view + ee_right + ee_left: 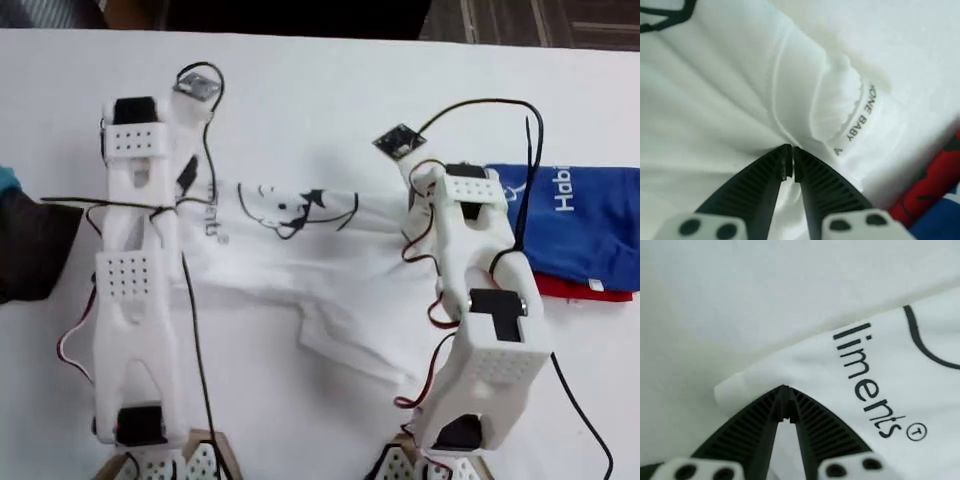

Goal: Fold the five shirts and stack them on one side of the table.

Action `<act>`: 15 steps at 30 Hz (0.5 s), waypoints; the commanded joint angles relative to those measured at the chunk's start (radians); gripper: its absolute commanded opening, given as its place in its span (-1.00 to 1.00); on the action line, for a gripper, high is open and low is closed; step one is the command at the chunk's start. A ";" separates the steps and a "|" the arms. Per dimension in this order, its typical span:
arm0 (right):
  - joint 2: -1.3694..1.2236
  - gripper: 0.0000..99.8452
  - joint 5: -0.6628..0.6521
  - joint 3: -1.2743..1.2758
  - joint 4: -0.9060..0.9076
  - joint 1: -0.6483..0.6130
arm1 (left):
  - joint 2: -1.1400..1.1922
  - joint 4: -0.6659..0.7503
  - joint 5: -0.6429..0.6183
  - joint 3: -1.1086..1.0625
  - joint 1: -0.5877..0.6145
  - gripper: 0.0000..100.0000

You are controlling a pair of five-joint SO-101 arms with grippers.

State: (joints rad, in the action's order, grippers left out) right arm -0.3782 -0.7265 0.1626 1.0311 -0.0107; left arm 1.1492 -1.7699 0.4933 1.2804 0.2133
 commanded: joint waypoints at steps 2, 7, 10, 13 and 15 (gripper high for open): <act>0.140 -0.96 0.057 -0.035 0.042 -0.027 | -0.163 -0.018 0.015 -0.044 0.046 -0.95; 0.367 -0.96 0.092 -0.029 0.097 -0.053 | -0.440 -0.018 0.015 -0.274 0.077 -0.95; 0.495 -0.96 0.092 -0.029 0.199 -0.084 | -0.657 -0.018 0.017 -0.547 0.077 -0.95; 0.601 -0.96 0.084 -0.029 0.309 -0.104 | -0.850 0.005 0.011 -0.855 0.074 -0.95; 0.657 -0.95 0.083 -0.015 0.364 -0.102 | -0.930 0.097 0.008 -1.026 0.087 -0.95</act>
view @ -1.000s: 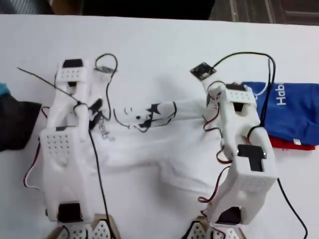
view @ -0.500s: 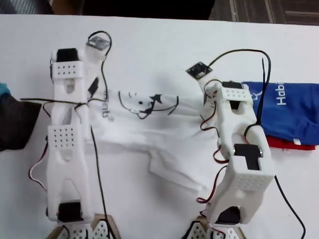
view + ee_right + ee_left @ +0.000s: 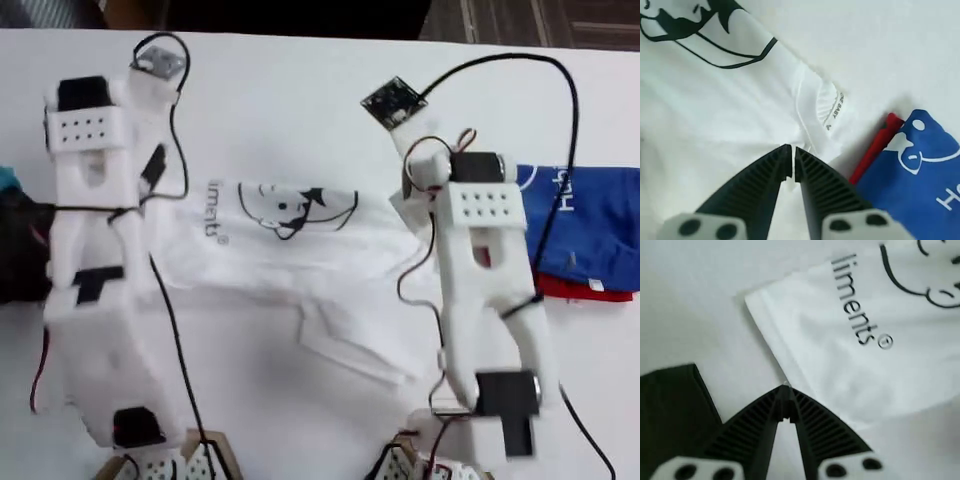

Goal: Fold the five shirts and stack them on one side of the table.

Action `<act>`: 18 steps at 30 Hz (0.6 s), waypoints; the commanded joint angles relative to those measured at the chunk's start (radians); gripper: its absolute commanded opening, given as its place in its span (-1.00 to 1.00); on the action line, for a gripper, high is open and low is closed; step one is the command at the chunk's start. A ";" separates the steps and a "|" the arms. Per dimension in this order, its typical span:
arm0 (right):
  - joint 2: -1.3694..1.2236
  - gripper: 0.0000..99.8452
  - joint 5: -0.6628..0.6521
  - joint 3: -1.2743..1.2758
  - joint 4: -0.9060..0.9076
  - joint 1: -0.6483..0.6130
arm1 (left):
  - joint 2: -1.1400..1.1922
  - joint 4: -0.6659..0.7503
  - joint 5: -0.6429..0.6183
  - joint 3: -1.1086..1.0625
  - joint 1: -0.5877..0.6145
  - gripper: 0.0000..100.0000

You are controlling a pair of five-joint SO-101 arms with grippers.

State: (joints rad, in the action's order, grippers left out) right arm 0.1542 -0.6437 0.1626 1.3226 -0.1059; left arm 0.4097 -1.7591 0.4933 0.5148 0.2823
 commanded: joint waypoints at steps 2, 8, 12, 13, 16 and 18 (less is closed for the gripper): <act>0.174 -0.95 0.000 0.023 0.101 0.001 | -0.227 0.227 -0.037 -0.400 0.060 -0.95; 0.308 -0.95 -0.002 0.224 0.108 -0.001 | -0.160 0.474 -0.066 -0.624 0.181 -0.83; 0.367 -0.95 -0.002 0.296 0.108 -0.007 | -0.063 0.503 -0.052 -0.616 0.192 -0.72; 0.378 -0.95 -0.002 0.307 0.108 -0.007 | -0.040 0.506 -0.035 -0.601 0.190 -0.72; 0.407 -0.95 0.002 0.339 0.110 -0.007 | 0.031 0.502 -0.011 -0.513 0.190 -0.72; 0.423 -0.95 0.002 0.361 0.113 -0.007 | 0.080 0.497 -0.011 -0.438 0.190 -0.72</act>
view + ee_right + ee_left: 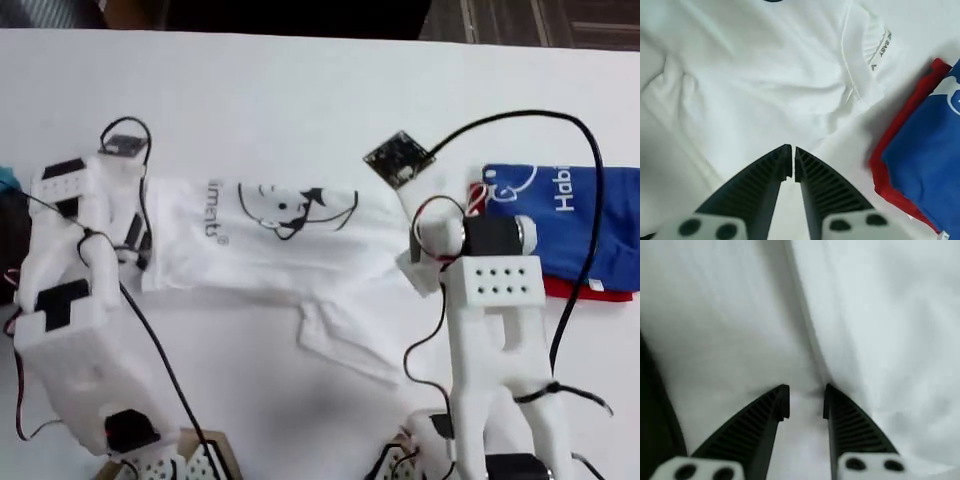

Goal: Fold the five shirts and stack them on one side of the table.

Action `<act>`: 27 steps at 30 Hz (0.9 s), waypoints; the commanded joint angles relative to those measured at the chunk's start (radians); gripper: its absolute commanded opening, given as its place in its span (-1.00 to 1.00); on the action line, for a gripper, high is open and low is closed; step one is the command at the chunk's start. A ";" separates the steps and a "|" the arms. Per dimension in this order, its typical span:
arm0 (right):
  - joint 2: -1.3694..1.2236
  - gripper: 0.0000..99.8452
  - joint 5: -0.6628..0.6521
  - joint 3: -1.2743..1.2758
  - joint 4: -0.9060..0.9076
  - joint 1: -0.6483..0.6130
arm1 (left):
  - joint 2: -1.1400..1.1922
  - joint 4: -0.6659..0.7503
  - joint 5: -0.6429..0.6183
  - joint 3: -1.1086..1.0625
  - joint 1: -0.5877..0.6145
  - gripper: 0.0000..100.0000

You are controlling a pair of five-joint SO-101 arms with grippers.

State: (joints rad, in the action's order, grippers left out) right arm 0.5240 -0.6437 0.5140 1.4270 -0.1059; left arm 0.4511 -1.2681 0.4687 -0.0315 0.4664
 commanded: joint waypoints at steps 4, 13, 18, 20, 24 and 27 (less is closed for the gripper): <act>0.091 -0.95 0.000 0.055 0.012 -0.007 | 0.109 -0.069 0.014 0.259 0.011 -0.72; 0.216 -0.95 -0.072 0.307 -0.042 -0.306 | 0.130 -0.468 0.012 0.690 -0.031 -0.72; 0.214 -0.95 -0.069 0.552 -0.240 -0.358 | 0.130 -0.509 -0.032 0.644 -0.138 -0.72; 0.214 -0.95 -0.069 0.606 -0.286 -0.358 | 0.132 -0.496 -0.040 0.591 -0.195 -0.72; 0.214 -0.95 -0.069 0.624 -0.323 -0.361 | 0.132 -0.402 -0.064 0.470 -0.273 -0.72; 0.209 -0.95 -0.069 0.629 -0.328 -0.363 | 0.132 -0.304 -0.132 0.361 -0.296 -0.72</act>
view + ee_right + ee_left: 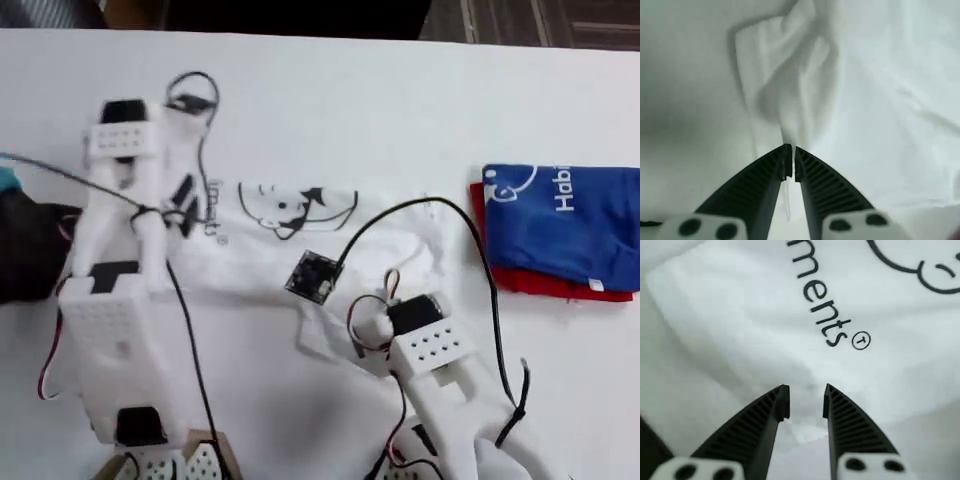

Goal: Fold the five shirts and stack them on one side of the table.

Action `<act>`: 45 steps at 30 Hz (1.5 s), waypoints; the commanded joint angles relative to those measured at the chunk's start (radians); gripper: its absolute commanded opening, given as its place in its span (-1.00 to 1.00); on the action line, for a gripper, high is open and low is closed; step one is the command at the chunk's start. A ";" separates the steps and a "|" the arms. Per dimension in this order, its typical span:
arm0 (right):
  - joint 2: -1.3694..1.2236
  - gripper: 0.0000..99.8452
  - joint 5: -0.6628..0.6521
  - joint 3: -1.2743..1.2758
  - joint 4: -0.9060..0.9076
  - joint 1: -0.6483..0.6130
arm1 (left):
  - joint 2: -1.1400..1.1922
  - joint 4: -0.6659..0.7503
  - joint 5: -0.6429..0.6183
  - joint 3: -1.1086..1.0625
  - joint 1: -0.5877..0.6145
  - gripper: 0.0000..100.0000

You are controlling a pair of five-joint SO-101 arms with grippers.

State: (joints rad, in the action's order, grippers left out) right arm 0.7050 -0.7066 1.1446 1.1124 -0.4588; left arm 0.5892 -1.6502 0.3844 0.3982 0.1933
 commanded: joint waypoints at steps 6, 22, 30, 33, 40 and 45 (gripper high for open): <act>-0.124 -0.82 -0.006 0.025 -0.133 -0.013 | -0.008 0.259 -0.158 -0.265 -0.046 -0.72; -0.262 -0.94 -0.006 -0.048 -0.189 -0.008 | -0.014 0.362 -0.181 -0.326 -0.028 -0.72; -0.262 -0.96 -0.006 -0.103 -0.189 -0.007 | -0.012 0.362 -0.180 -0.325 -0.028 -0.72; -0.262 -0.96 -0.005 -0.160 -0.186 -0.010 | -0.012 0.362 -0.178 -0.325 -0.028 -0.72; -0.262 -0.96 0.072 -0.245 -0.154 -0.042 | -0.011 0.362 -0.178 -0.325 -0.028 -0.72; -0.262 -0.96 0.074 -0.241 -0.053 -0.194 | -0.011 0.362 -0.178 -0.325 -0.028 -0.72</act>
State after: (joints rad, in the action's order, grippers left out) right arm 0.4457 -0.6375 0.9421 1.0157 -0.5754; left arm 0.5677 -1.3326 0.2079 0.0713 0.1626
